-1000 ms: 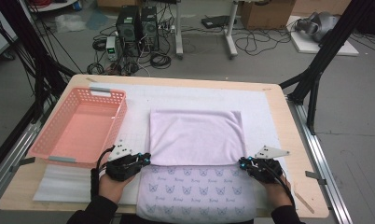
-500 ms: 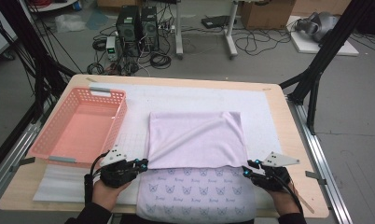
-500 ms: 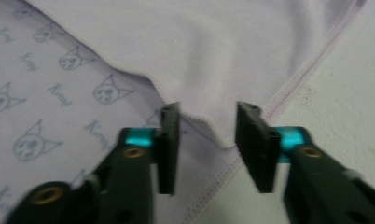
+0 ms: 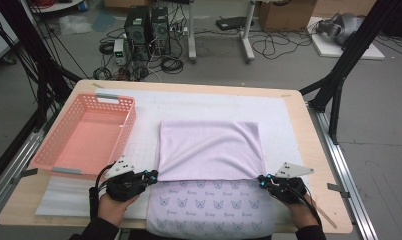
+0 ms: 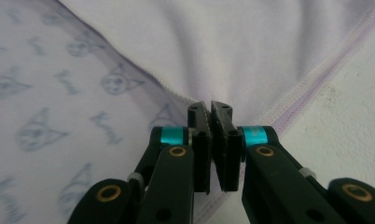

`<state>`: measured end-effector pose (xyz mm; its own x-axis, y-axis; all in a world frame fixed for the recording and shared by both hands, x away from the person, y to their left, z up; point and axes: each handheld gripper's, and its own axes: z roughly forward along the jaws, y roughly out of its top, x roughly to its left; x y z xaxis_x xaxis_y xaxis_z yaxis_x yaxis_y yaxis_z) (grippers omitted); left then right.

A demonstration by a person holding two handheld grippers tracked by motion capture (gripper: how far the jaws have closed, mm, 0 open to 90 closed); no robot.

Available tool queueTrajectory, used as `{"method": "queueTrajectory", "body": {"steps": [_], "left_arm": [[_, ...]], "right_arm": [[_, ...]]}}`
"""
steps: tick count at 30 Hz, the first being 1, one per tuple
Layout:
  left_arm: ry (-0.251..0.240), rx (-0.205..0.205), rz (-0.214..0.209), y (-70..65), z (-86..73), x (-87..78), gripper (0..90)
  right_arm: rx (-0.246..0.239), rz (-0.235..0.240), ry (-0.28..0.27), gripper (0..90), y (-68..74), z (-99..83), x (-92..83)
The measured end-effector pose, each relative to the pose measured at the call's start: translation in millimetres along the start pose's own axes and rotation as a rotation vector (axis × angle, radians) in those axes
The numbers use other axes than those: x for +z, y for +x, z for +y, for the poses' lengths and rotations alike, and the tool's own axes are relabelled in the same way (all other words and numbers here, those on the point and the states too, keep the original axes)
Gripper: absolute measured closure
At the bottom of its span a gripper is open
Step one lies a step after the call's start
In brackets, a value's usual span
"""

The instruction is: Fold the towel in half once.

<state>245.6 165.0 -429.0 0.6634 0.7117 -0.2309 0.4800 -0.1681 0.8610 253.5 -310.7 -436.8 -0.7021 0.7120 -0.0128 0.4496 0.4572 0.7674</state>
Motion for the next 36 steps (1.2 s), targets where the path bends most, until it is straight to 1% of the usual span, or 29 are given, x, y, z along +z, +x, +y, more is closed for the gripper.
{"method": "queueTrajectory", "body": {"steps": [2, 3, 5, 6, 10, 11, 14, 17, 19, 20, 23, 27, 29, 31, 32, 33, 34, 35, 36], "left_arm": [[0.005, -0.007, -0.011, -2.0, -1.0, -3.4, 84.8], [0.010, -0.006, -0.019, -3.1, -1.6, -5.9, 84.7], [0.021, 0.000, -0.029, -5.4, -2.9, -11.3, 84.7], [0.026, 0.000, -0.042, -6.5, -3.7, -14.2, 84.7], [0.050, 0.017, -0.053, -10.3, -7.6, -24.8, 84.6], [0.060, 0.028, -0.054, -11.0, -8.6, -27.1, 84.5], [0.090, 0.040, -0.066, -14.3, -12.2, -31.0, 84.4], [0.126, 0.064, -0.076, -19.0, -16.5, -32.3, 84.3], [0.143, 0.075, -0.086, -21.8, -19.3, -33.3, 84.2], [0.155, 0.079, -0.090, -23.3, -20.6, -34.2, 84.2], [0.183, 0.095, -0.111, -28.4, -24.4, -38.5, 84.2], [0.226, 0.106, -0.150, -34.5, -29.9, -46.4, 84.4], [0.238, 0.108, -0.164, -35.9, -32.0, -49.0, 84.5], [0.221, 0.109, -0.168, -35.7, -32.5, -49.0, 84.4], [0.203, 0.108, -0.171, -34.4, -32.3, -47.9, 84.1], [0.180, 0.102, -0.163, -32.6, -31.5, -46.4, 81.9], [0.162, 0.090, -0.152, -30.8, -30.0, -44.3, 72.3], [0.147, 0.081, -0.139, -29.1, -27.9, -42.0, 63.3], [0.129, 0.075, -0.128, -27.1, -25.4, -39.5, 57.0]], "right_arm": [[0.015, 0.022, -0.021, 86.5, 2.5, -1.3, -9.6], [0.013, 0.030, -0.022, 86.5, 4.4, -2.2, -13.2], [0.000, 0.048, -0.014, 86.5, 8.4, -5.1, -18.4], [-0.007, 0.060, -0.008, 86.5, 10.4, -6.8, -20.5], [-0.019, 0.083, 0.008, 86.5, 19.0, -11.0, -30.7], [-0.020, 0.090, 0.008, 86.5, 20.9, -11.1, -33.4], [-0.032, 0.104, 0.010, 86.5, 27.7, -12.0, -40.7], [-0.046, 0.114, 0.027, 86.5, 34.5, -15.3, -45.9], [-0.046, 0.120, 0.036, 86.5, 38.7, -19.2, -50.5], [-0.041, 0.125, 0.032, 86.5, 40.5, -21.1, -53.1], [-0.036, 0.142, 0.038, 86.5, 46.4, -25.7, -61.3], [-0.047, 0.164, 0.055, 86.5, 56.5, -29.8, -69.9], [-0.057, 0.173, 0.068, 86.5, 61.3, -31.5, -73.1], [-0.055, 0.173, 0.077, 86.4, 62.9, -33.2, -73.6], [-0.054, 0.172, 0.075, 85.8, 62.5, -33.7, -72.4], [-0.055, 0.164, 0.076, 85.0, 61.3, -33.8, -70.9], [-0.042, 0.158, 0.077, 83.0, 60.3, -33.6, -68.9], [-0.036, 0.147, 0.070, 77.9, 58.4, -33.4, -66.7], [-0.018, 0.135, 0.064, 68.5, 56.2, -32.6, -65.3]]}}
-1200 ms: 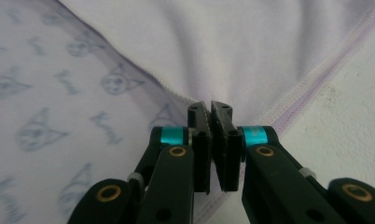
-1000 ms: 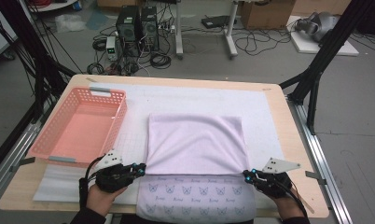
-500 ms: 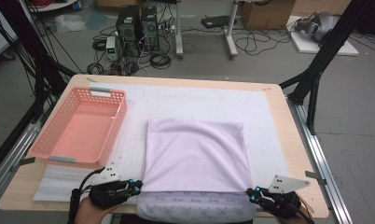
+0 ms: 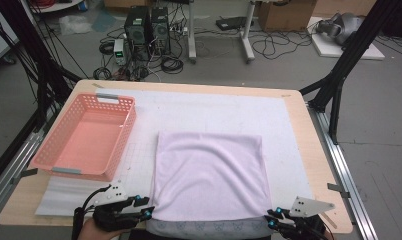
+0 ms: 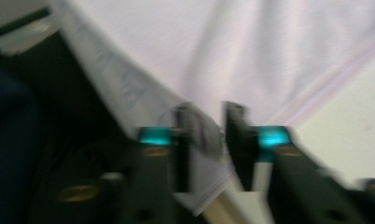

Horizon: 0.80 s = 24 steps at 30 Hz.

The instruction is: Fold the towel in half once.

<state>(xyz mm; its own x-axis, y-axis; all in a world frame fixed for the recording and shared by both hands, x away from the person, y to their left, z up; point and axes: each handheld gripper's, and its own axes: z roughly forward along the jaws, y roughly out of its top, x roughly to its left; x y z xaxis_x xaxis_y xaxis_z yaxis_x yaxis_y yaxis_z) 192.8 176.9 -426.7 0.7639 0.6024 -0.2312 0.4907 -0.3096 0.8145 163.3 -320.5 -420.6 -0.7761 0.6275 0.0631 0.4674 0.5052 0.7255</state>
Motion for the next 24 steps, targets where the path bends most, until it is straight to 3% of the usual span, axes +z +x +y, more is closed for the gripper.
{"method": "queueTrajectory", "body": {"steps": [3, 6, 9, 12, 14, 17, 24], "left_arm": [[-0.052, -0.026, 0.033, 6.9, 11.2, 8.1, 45.7], [-0.112, -0.041, 0.048, 14.7, 27.5, 16.9, 42.3], [-0.158, -0.033, 0.054, 20.8, 44.5, 23.4, 40.9], [-0.185, -0.040, 0.088, 30.0, 57.5, 35.2, 40.0], [-0.181, -0.039, 0.109, 37.1, 63.1, 45.0, 39.9], [-0.179, -0.050, 0.120, 48.6, 68.4, 59.1, 40.3], [-0.176, -0.084, 0.163, 70.3, 71.1, 77.0, 38.3]], "right_arm": [[0.055, -0.042, -0.058, 61.3, -10.3, 4.0, -0.8], [0.111, -0.083, -0.129, 57.7, -23.9, 11.3, -0.4], [0.139, -0.112, -0.175, 55.6, -37.4, 19.9, 3.6], [0.170, -0.171, -0.201, 56.0, -55.3, 28.1, 11.4], [0.199, -0.220, -0.205, 57.7, -69.8, 33.8, 20.1], [0.245, -0.251, -0.195, 58.9, -88.4, 42.3, 38.0], [0.265, -0.296, -0.137, 57.9, -112.1, 62.5, 77.4]]}}
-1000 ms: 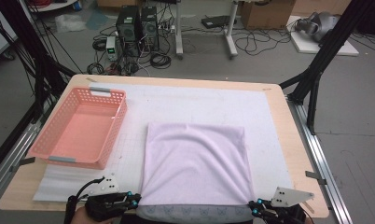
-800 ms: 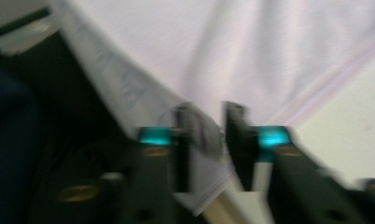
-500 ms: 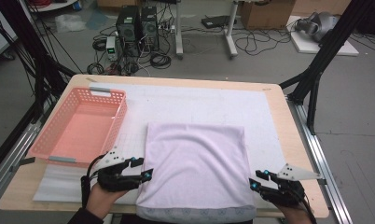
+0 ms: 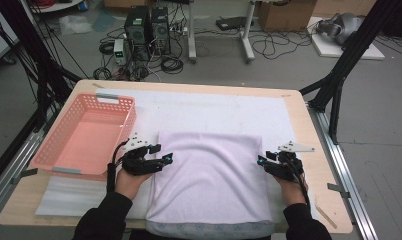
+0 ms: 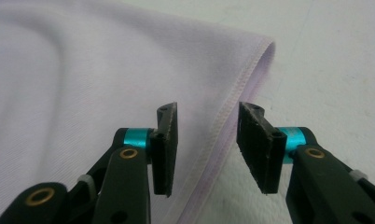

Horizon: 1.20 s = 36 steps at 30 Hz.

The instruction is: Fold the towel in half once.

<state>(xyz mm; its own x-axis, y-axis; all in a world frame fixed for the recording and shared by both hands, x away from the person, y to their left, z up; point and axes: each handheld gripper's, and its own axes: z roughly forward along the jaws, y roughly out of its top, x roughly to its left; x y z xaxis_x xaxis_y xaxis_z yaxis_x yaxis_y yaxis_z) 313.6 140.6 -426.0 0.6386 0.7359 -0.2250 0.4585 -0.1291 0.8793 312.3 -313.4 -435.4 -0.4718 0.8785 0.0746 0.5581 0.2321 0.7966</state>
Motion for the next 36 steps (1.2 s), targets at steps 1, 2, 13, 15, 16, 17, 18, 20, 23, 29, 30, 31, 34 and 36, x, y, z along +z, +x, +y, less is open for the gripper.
{"method": "queueTrajectory", "body": {"steps": [1, 2, 13, 15, 16, 17, 18, 20, 23, 29, 30, 31, 34, 36], "left_arm": [[-0.002, -0.003, 0.004, 1.0, -0.4, 1.4, 37.9], [0.000, -0.003, 0.004, 1.7, -0.6, 1.8, 37.4], [0.011, -0.035, 0.049, 8.2, 0.4, 6.2, 37.3], [0.013, -0.041, 0.068, 10.3, 4.5, 10.1, 37.2], [0.014, -0.048, 0.075, 11.2, 7.7, 12.7, 37.3], [0.018, -0.050, 0.081, 12.3, 11.3, 15.7, 37.3], [0.017, -0.059, 0.085, 13.5, 14.8, 19.2, 37.2], [0.019, -0.057, 0.105, 17.4, 23.0, 27.3, 37.2], [0.035, -0.074, 0.139, 27.4, 33.5, 41.1, 36.9], [0.098, -0.065, 0.227, 46.8, 42.6, 65.3, 36.2], [0.107, -0.066, 0.239, 50.2, 42.4, 67.6, 36.1], [0.112, -0.076, 0.246, 53.5, 41.7, 69.4, 36.2], [0.158, -0.078, 0.272, 59.3, 36.6, 74.3, 36.1], [0.195, -0.048, 0.298, 60.7, 33.4, 77.3, 38.2]], "right_arm": [[0.007, -0.013, 0.007, 61.1, 0.3, 1.1, 4.6], [0.007, -0.036, 0.010, 65.8, 0.0, 1.4, 8.3], [0.027, -0.121, 0.088, 87.9, -13.4, -1.2, 10.2], [0.044, -0.101, 0.094, 77.3, -14.5, -1.1, 10.2], [0.041, -0.113, 0.075, 67.2, -14.3, 0.0, 8.8], [0.045, -0.116, 0.049, 61.9, -16.1, 1.3, 7.5], [0.066, -0.109, 0.028, 57.7, -17.8, 2.6, 5.7], [0.083, -0.104, -0.012, 50.6, -22.9, 5.8, 3.7], [0.084, -0.082, -0.030, 47.5, -30.3, 11.8, 5.9], [0.057, -0.056, -0.017, 45.8, -39.4, 29.2, 19.9], [0.058, -0.058, -0.017, 45.8, -40.3, 31.7, 21.8], [0.060, -0.054, -0.016, 45.9, -41.3, 33.6, 23.6], [0.058, -0.046, -0.009, 46.0, -42.6, 36.4, 28.4], [0.055, -0.042, -0.002, 45.9, -43.0, 36.3, 31.1]]}}
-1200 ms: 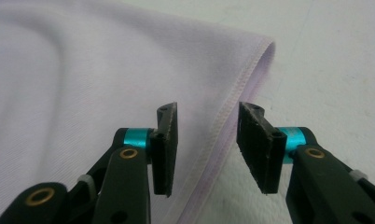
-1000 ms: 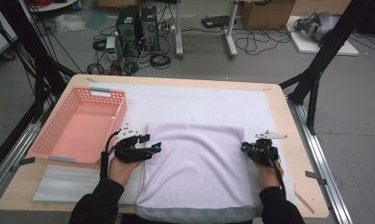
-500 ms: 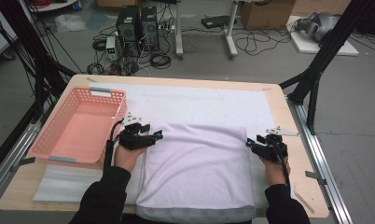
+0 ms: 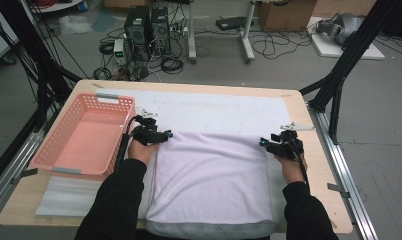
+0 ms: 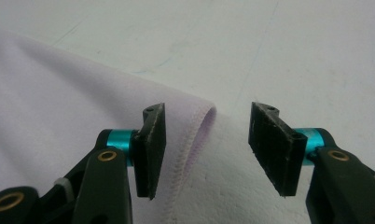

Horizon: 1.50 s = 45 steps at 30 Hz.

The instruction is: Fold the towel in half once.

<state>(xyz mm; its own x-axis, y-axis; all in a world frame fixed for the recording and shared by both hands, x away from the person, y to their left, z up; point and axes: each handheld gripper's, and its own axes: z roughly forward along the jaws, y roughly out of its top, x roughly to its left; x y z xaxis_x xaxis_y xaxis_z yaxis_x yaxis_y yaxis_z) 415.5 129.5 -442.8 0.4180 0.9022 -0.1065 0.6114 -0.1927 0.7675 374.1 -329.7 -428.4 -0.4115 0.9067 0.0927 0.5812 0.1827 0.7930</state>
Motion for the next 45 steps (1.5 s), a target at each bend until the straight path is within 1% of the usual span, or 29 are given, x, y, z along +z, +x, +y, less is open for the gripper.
{"method": "queueTrajectory", "body": {"steps": [3, 6, 8, 9, 10, 11, 13, 14, 15, 17, 18, 19, 20, 22, 23, 24, 25, 26, 28, 31, 33, 35, 36, 39, 40, 42, 43, 44, 45], "left_arm": [[0.009, 0.017, 0.053, 2.6, -1.7, 3.1, 44.5], [0.000, 0.031, 0.058, 4.1, -2.0, 3.3, 44.1], [-0.007, 0.002, 0.020, 6.1, -3.3, 3.6, 42.7], [-0.020, -0.005, -0.005, 7.3, -4.6, 4.4, 39.6], [-0.024, 0.002, -0.022, 7.8, -5.5, 4.6, 36.2], [-0.029, 0.006, -0.026, 8.2, -5.8, 4.6, 35.2], [-0.031, 0.006, -0.028, 8.3, -5.9, 4.2, 36.4], [-0.027, 0.014, -0.028, 8.7, -5.7, 3.2, 42.0], [-0.023, 0.020, -0.032, 8.8, -5.5, 2.4, 52.1], [-0.015, -0.012, -0.101, 8.2, -6.0, 2.8, 77.2], [-0.018, 0.000, -0.098, 7.4, -6.2, 3.0, 81.3], [-0.018, -0.009, -0.104, 8.1, -6.2, 3.1, 82.4], [-0.023, -0.034, -0.117, 9.9, -6.7, 3.5, 83.0], [-0.026, -0.068, -0.137, 14.0, -7.6, 3.7, 83.8], [-0.022, -0.075, -0.137, 14.5, -7.6, 3.6, 84.1], [-0.027, -0.082, -0.132, 13.6, -7.4, 4.0, 84.3], [-0.025, -0.083, -0.128, 13.5, -7.1, 3.8, 84.4], [-0.025, -0.084, -0.122, 13.9, -6.9, 3.7, 84.4], [-0.038, -0.093, -0.096, 14.5, -5.6, 2.7, 84.7], [-0.075, -0.110, -0.077, 16.8, -2.1, -0.1, 85.3], [-0.077, -0.101, -0.065, 16.3, 2.8, 0.3, 85.5], [-0.126, -0.120, -0.063, 17.8, 6.3, -0.3, 85.6], [-0.122, -0.138, -0.066, 20.0, 9.1, 0.1, 85.6], [-0.129, -0.133, -0.062, 25.3, 20.3, 3.0, 85.5], [-0.143, -0.138, -0.061, 26.2, 24.6, 4.1, 85.5], [-0.150, -0.121, -0.062, 27.7, 35.0, 7.0, 85.4], [-0.184, -0.113, -0.058, 27.8, 37.6, 8.5, 85.4], [-0.177, -0.112, -0.065, 29.4, 41.3, 11.3, 85.3], [-0.163, -0.104, -0.060, 30.4, 44.5, 14.9, 85.4]], "right_arm": [[0.002, -0.005, 0.011, 45.3, -1.2, -1.0, 4.1], [-0.002, -0.011, 0.012, 45.0, -0.6, -0.9, 5.7], [-0.001, -0.013, 0.011, 44.5, -1.3, 0.4, 6.4], [-0.005, -0.013, 0.005, 44.3, -2.2, 1.1, 7.0], [0.001, -0.011, 0.008, 42.9, -2.9, 2.3, 8.4], [-0.001, -0.011, 0.012, 42.5, -3.0, 3.3, 10.2], [-0.037, -0.014, 0.033, 41.1, -1.5, 6.1, 16.8], [-0.046, -0.011, 0.037, 41.0, -0.3, 7.6, 20.8], [-0.053, -0.005, 0.046, 40.9, 1.1, 9.5, 24.8], [-0.061, 0.001, 0.074, 41.3, 3.6, 12.4, 33.3], [-0.067, -0.004, 0.098, 42.0, 3.7, 13.2, 37.9], [-0.066, -0.001, 0.123, 43.2, 3.2, 13.1, 42.2], [-0.058, 0.008, 0.125, 44.6, 1.4, 12.6, 44.5], [-0.054, 0.016, 0.119, 52.3, -2.8, 12.2, 43.4], [-0.054, 0.023, 0.117, 63.3, -4.8, 12.0, 42.3], [-0.039, 0.058, 0.126, 78.0, -6.7, 12.1, 40.6], [-0.025, 0.094, 0.127, 82.2, -7.4, 11.9, 40.7], [-0.047, 0.093, 0.129, 85.1, -5.9, 12.4, 40.2], [-0.053, 0.093, 0.127, 86.1, -6.3, 13.0, 39.9], [-0.083, 0.056, 0.097, 86.5, -6.4, 14.8, 38.9], [-0.111, 0.036, 0.070, 86.6, -5.2, 17.5, 39.2], [-0.151, 0.010, 0.051, 86.6, -4.5, 22.1, 40.5], [-0.153, -0.004, 0.033, 86.6, -4.7, 25.1, 40.2], [-0.146, -0.019, -0.029, 86.5, -7.5, 36.0, 40.4], [-0.148, -0.030, -0.032, 86.5, -7.6, 39.5, 41.9], [-0.140, -0.052, -0.041, 86.4, -9.1, 44.8, 45.5], [-0.132, -0.061, -0.052, 86.4, -10.8, 46.6, 47.7], [-0.118, -0.067, -0.051, 86.4, -12.4, 48.2, 50.2], [-0.121, -0.080, -0.052, 86.3, -14.4, 49.9, 52.9]]}}
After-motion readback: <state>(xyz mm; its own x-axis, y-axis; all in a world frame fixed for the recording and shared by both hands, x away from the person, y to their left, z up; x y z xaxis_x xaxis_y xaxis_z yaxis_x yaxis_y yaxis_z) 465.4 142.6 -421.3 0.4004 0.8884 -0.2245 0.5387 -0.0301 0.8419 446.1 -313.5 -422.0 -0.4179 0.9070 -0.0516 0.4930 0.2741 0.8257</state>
